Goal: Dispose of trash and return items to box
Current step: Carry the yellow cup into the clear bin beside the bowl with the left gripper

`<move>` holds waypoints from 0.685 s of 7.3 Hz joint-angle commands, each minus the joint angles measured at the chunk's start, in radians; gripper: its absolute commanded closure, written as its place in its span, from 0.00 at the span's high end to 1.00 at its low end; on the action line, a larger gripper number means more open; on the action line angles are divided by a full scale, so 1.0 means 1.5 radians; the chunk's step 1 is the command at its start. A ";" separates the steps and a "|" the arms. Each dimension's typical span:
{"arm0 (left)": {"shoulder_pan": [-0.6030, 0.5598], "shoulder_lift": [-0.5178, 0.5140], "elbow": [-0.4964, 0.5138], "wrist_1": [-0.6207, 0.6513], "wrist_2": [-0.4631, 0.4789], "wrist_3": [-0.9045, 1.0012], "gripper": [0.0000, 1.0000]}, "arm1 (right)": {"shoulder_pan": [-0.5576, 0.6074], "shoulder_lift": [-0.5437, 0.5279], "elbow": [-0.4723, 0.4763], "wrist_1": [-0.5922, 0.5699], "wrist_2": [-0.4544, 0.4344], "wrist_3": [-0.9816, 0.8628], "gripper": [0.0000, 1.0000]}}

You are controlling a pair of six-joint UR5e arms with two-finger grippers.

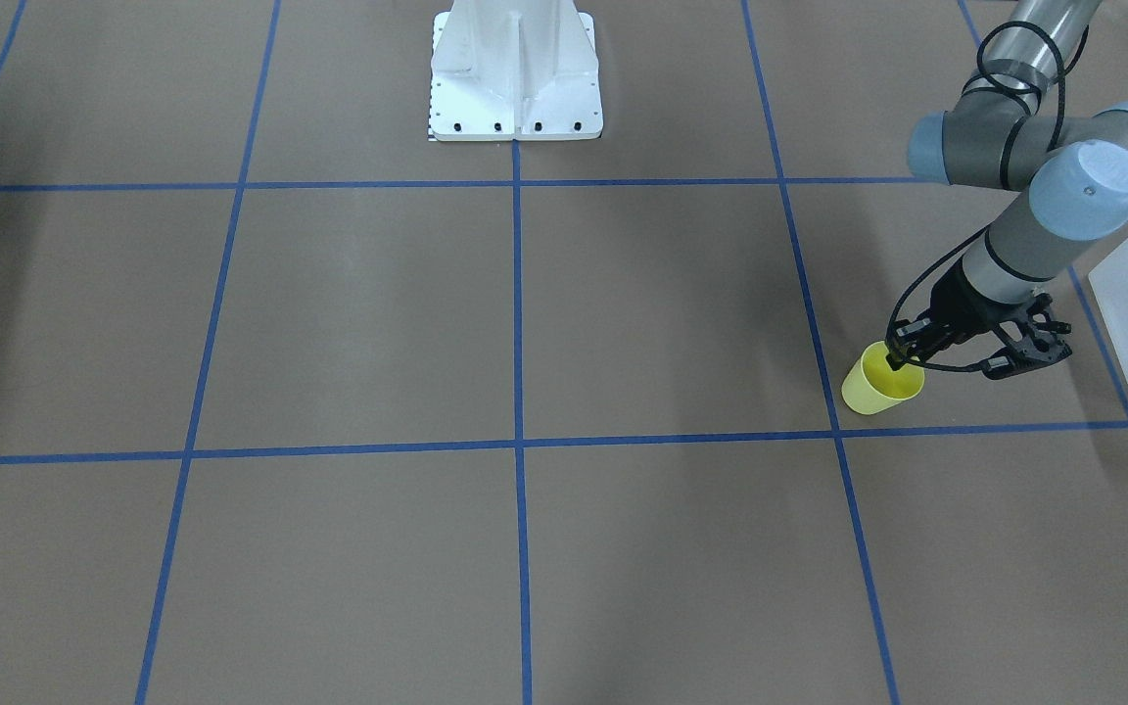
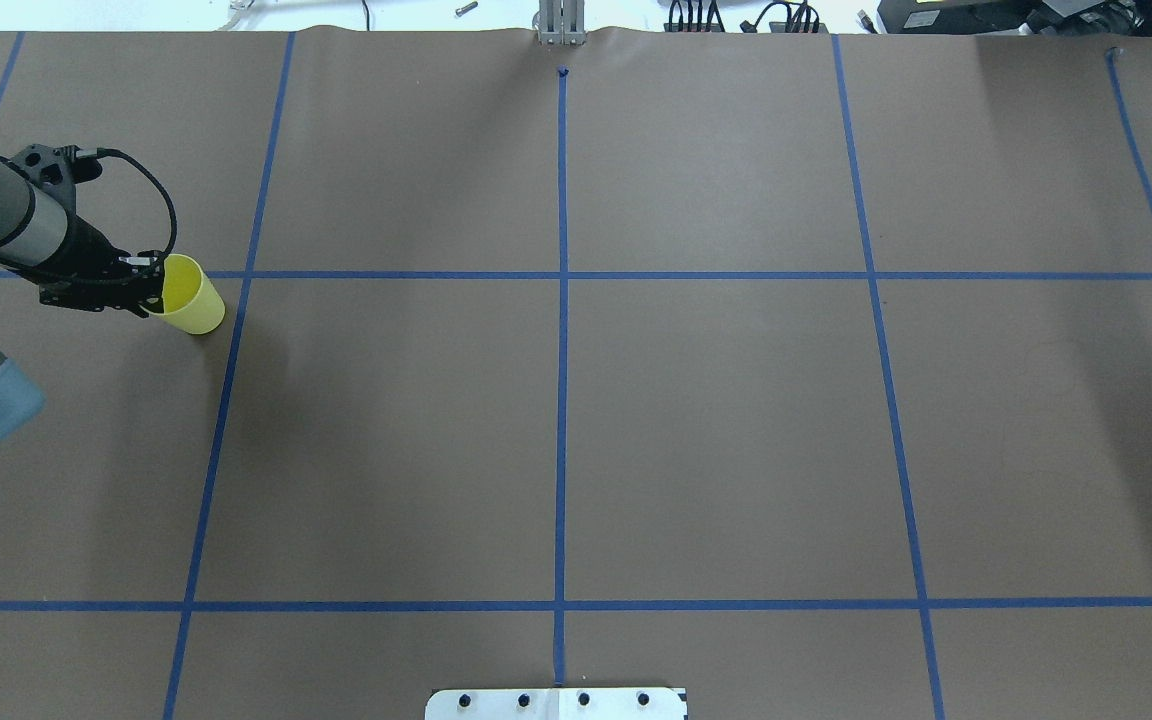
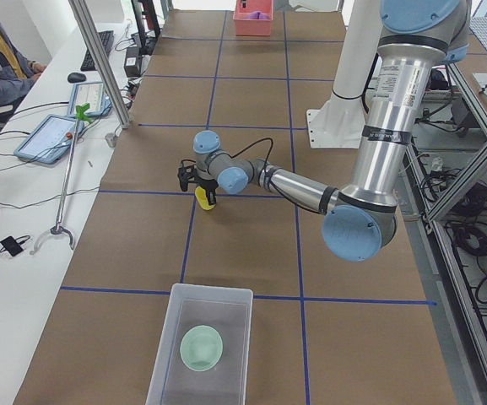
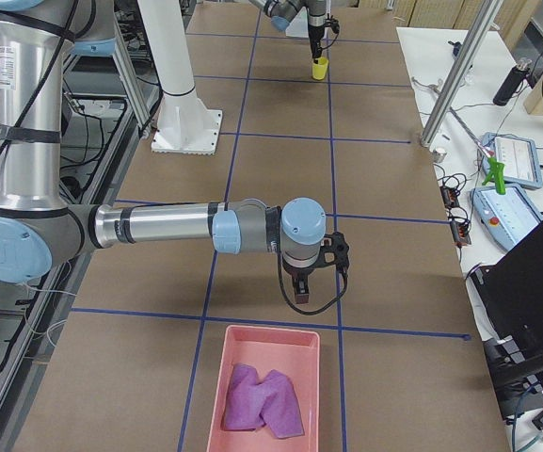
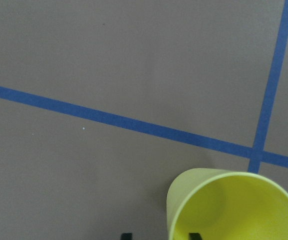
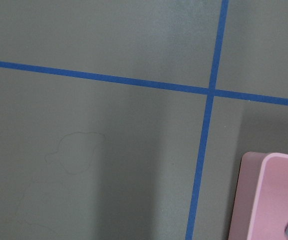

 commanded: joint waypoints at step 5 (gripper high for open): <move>-0.280 0.114 0.024 0.000 -0.204 0.404 0.00 | -0.023 0.010 0.003 0.001 0.000 0.025 1.00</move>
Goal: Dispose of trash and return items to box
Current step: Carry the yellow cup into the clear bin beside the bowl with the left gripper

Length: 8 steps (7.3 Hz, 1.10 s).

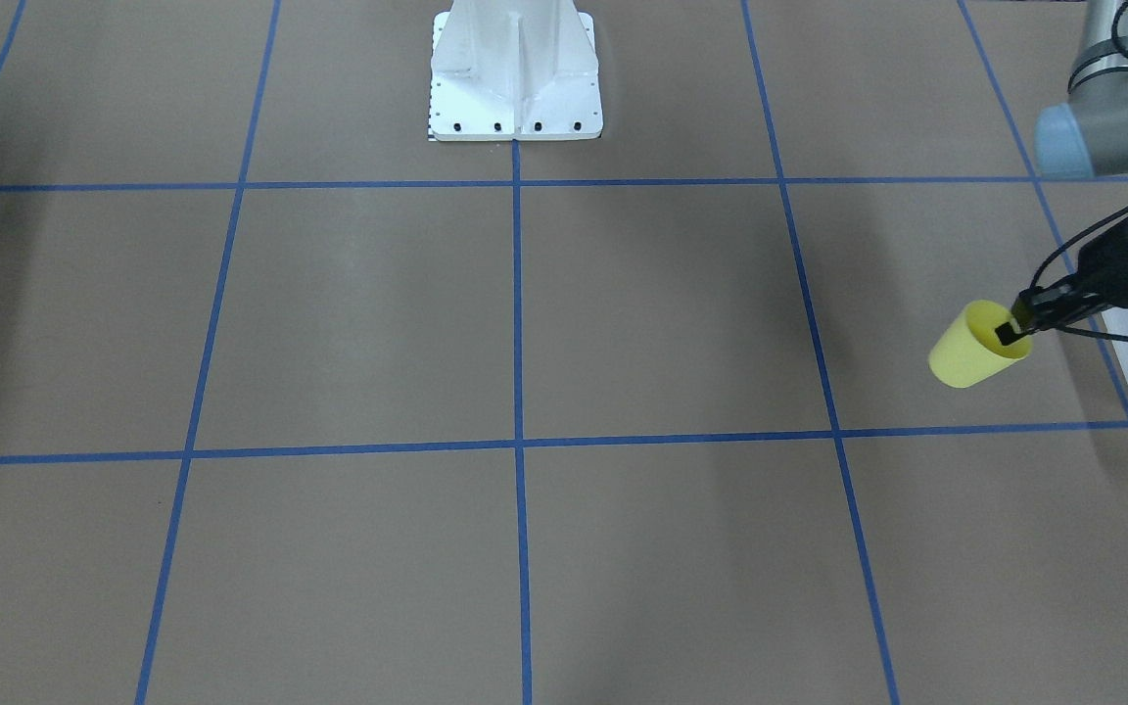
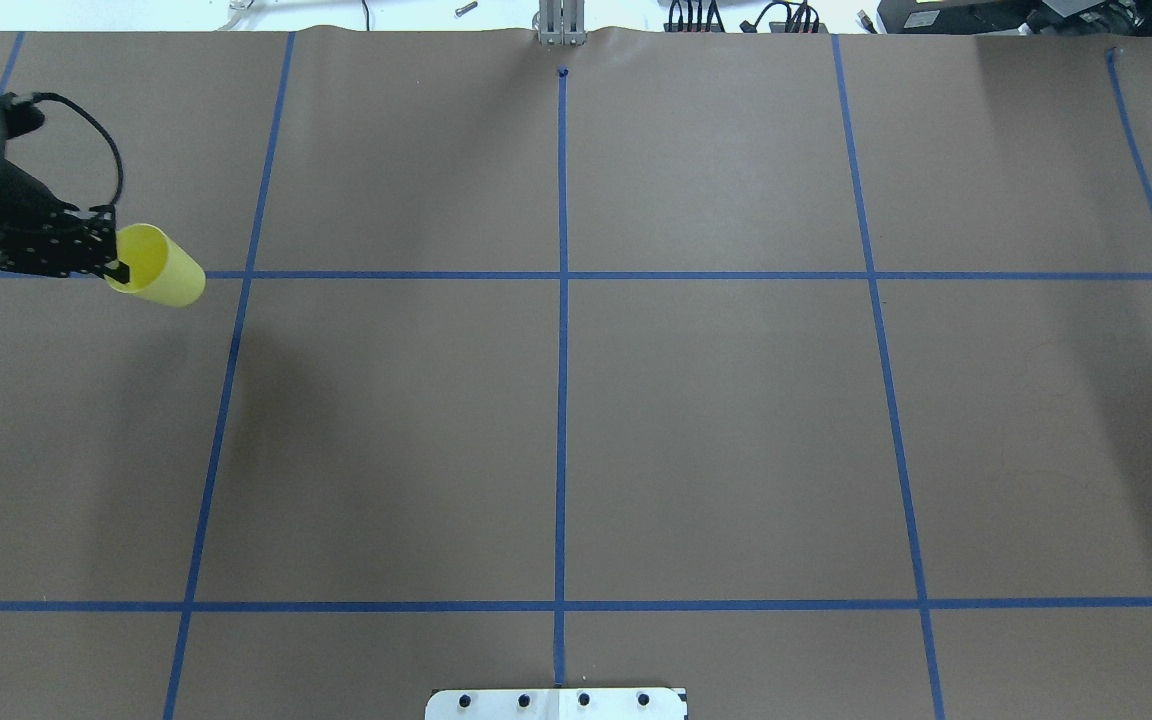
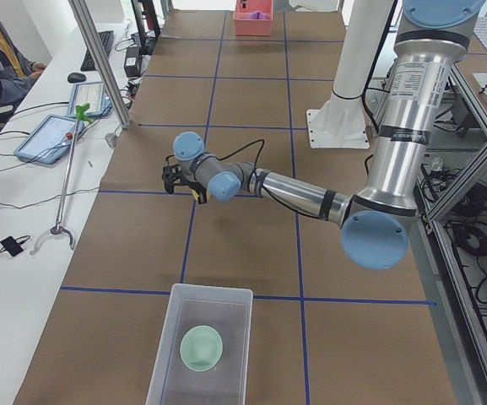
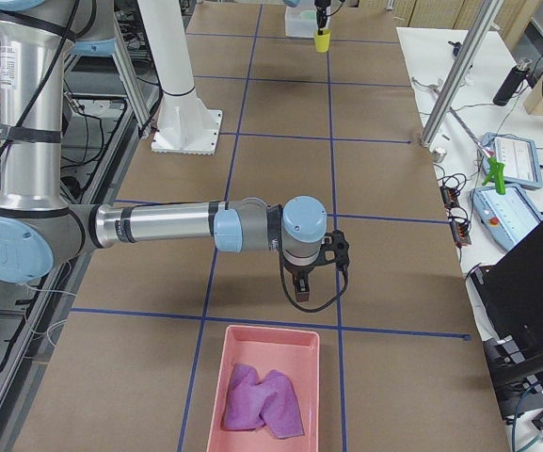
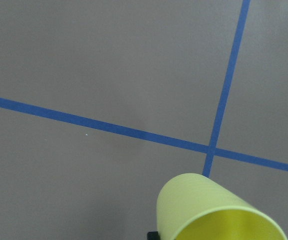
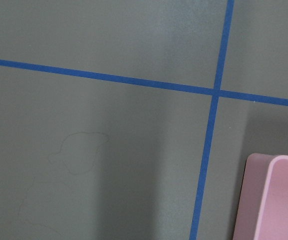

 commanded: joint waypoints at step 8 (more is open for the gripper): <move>-0.318 0.049 0.323 -0.004 0.110 0.674 0.00 | -0.025 0.008 0.001 -0.001 0.000 0.023 1.00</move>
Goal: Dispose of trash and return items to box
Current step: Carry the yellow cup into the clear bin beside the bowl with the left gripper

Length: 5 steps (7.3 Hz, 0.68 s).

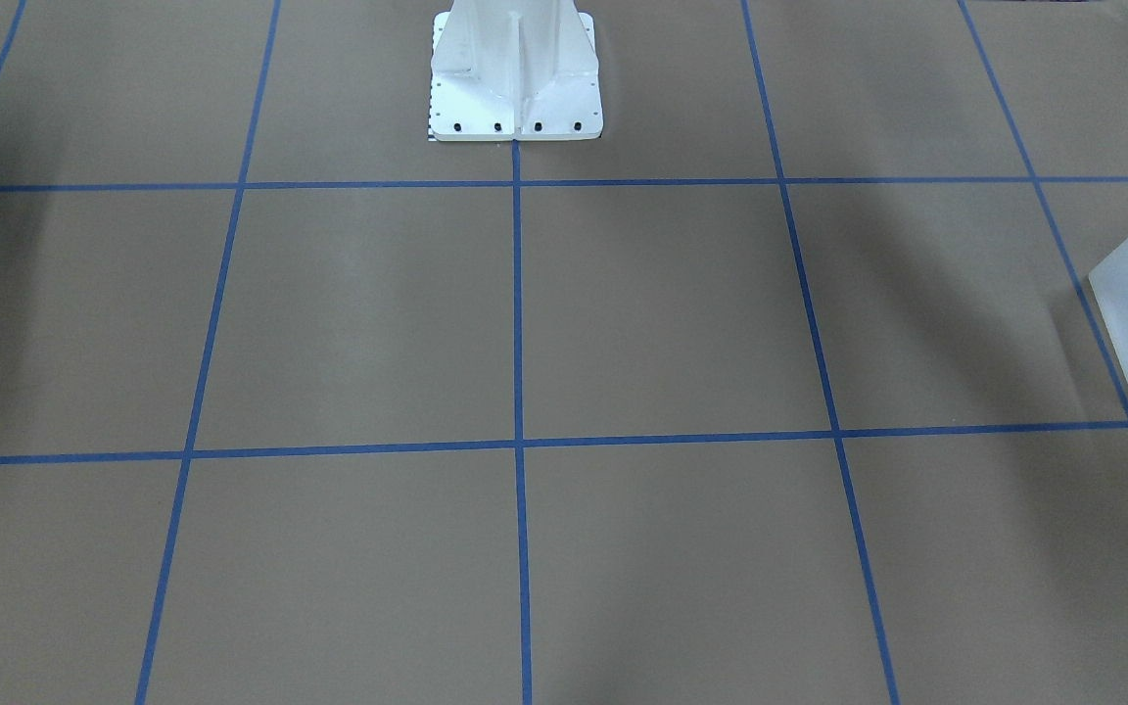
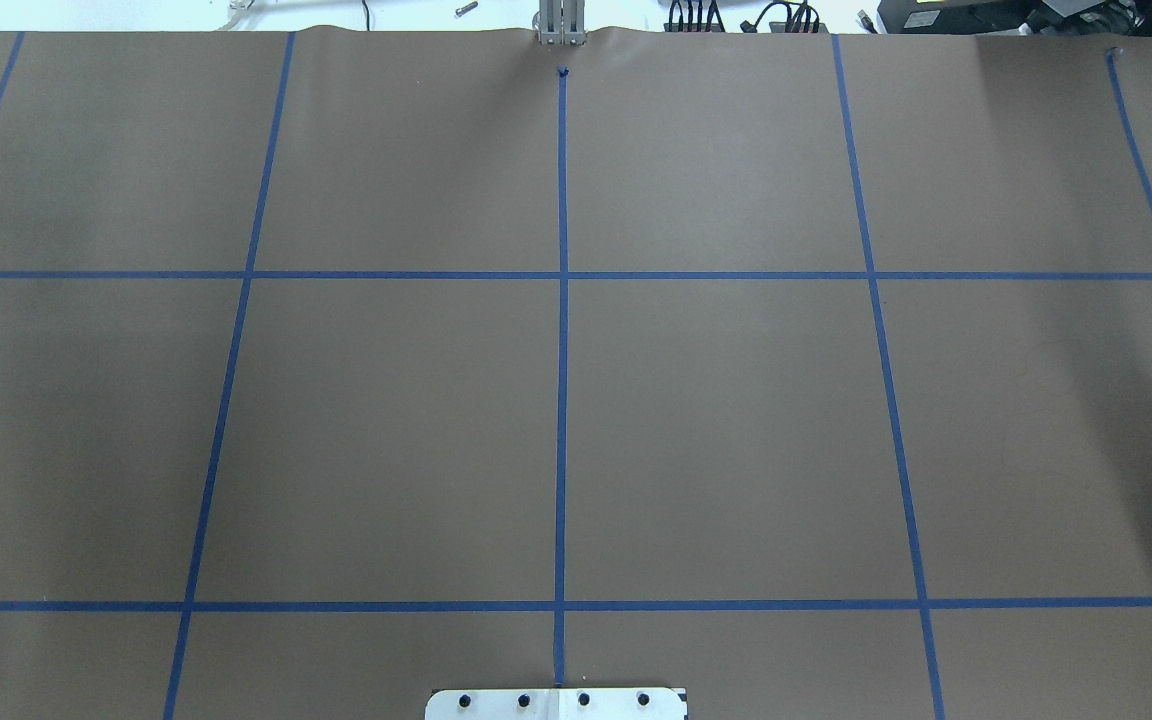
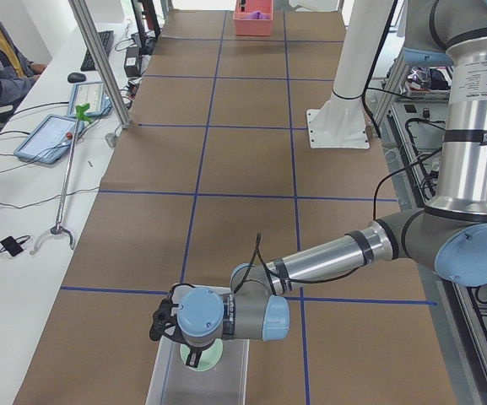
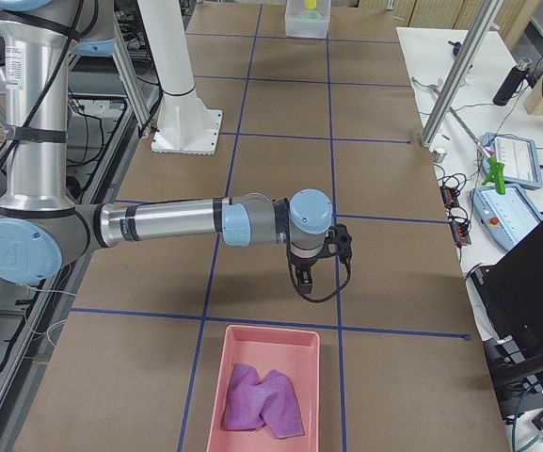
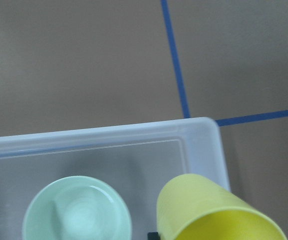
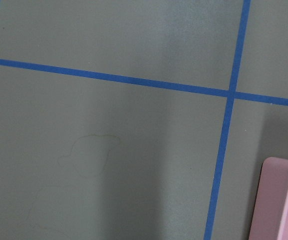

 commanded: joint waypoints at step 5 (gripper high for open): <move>-0.010 -0.053 0.143 0.000 0.050 0.006 0.00 | -0.006 0.000 -0.003 0.000 0.000 0.000 1.00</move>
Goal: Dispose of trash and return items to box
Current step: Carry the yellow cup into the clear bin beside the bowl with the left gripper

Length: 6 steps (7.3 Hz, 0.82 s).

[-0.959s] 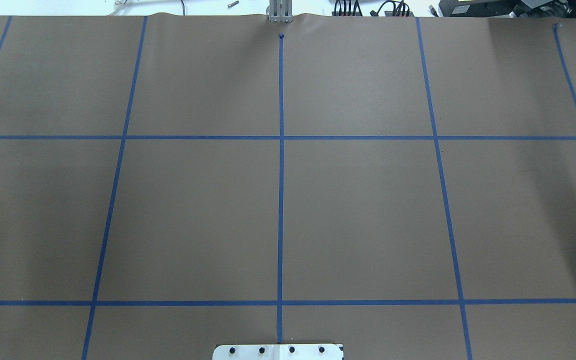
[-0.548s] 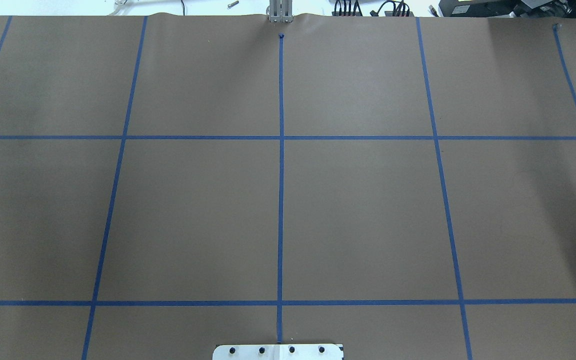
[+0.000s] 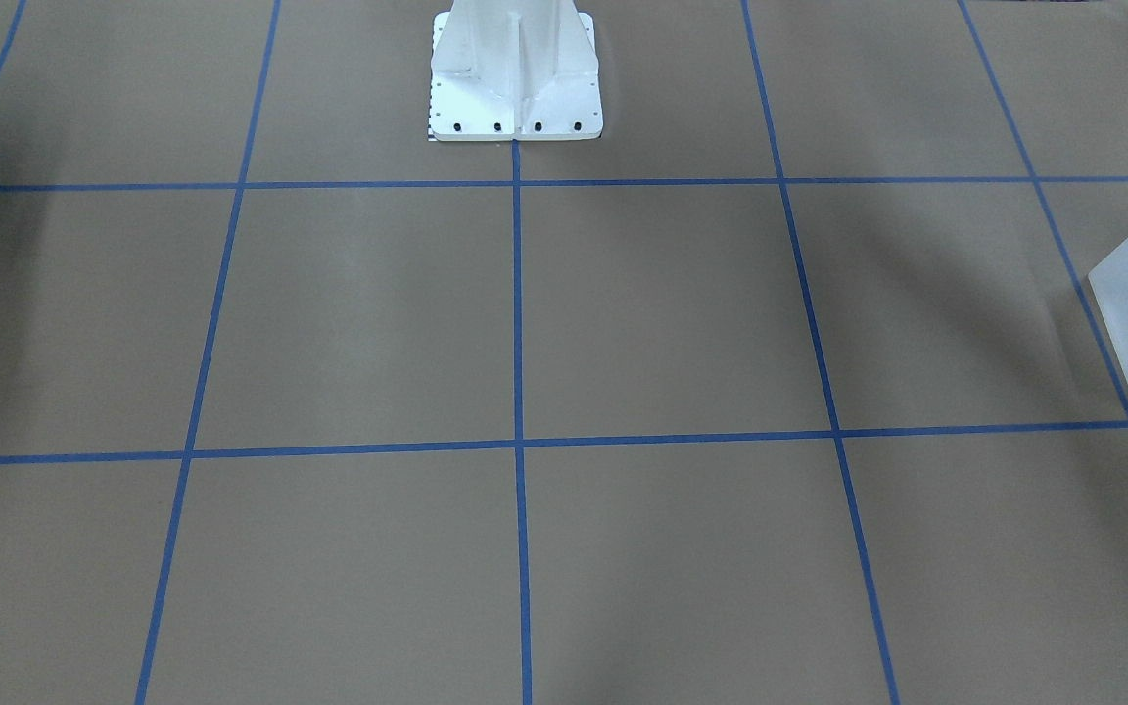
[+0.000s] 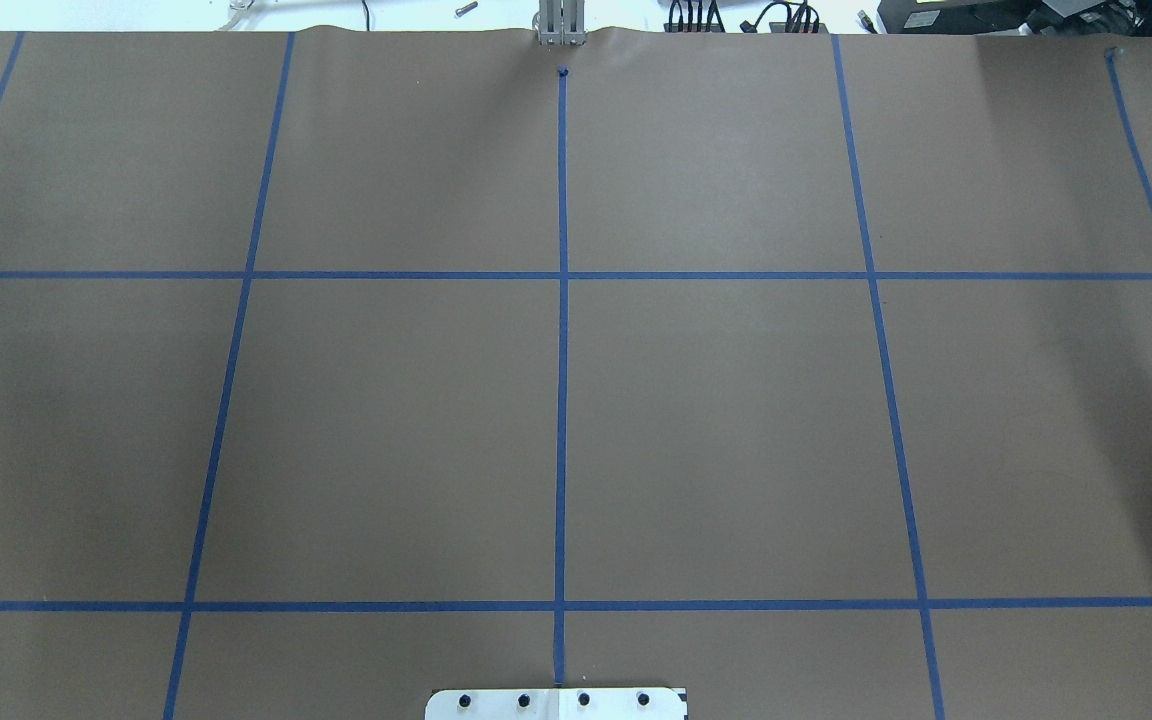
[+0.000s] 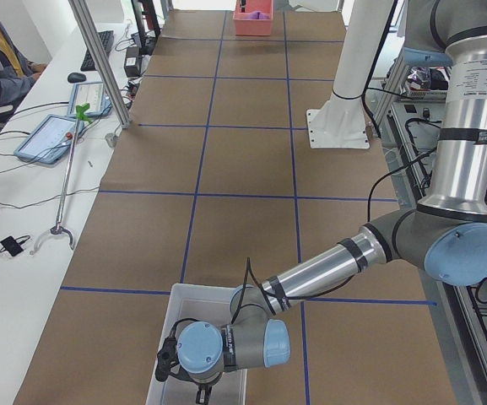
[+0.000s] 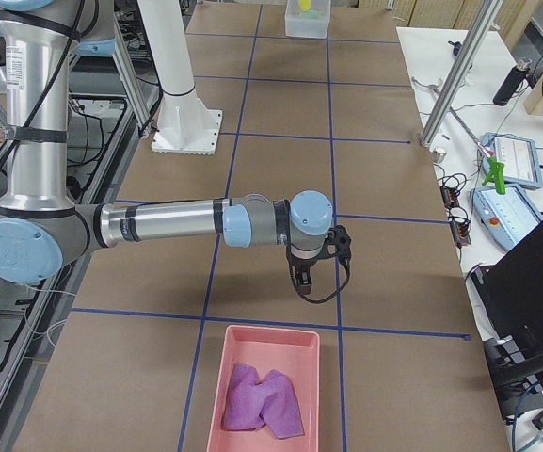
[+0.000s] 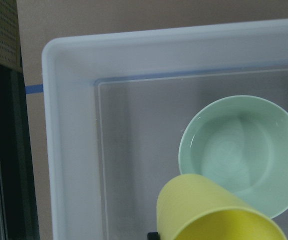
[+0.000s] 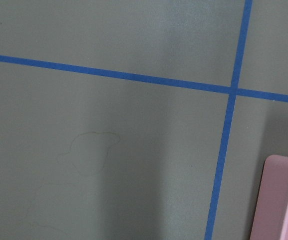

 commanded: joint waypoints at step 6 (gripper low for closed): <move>-0.001 -0.017 0.050 -0.003 0.028 0.000 0.33 | -0.006 0.000 -0.001 0.000 0.000 0.001 1.00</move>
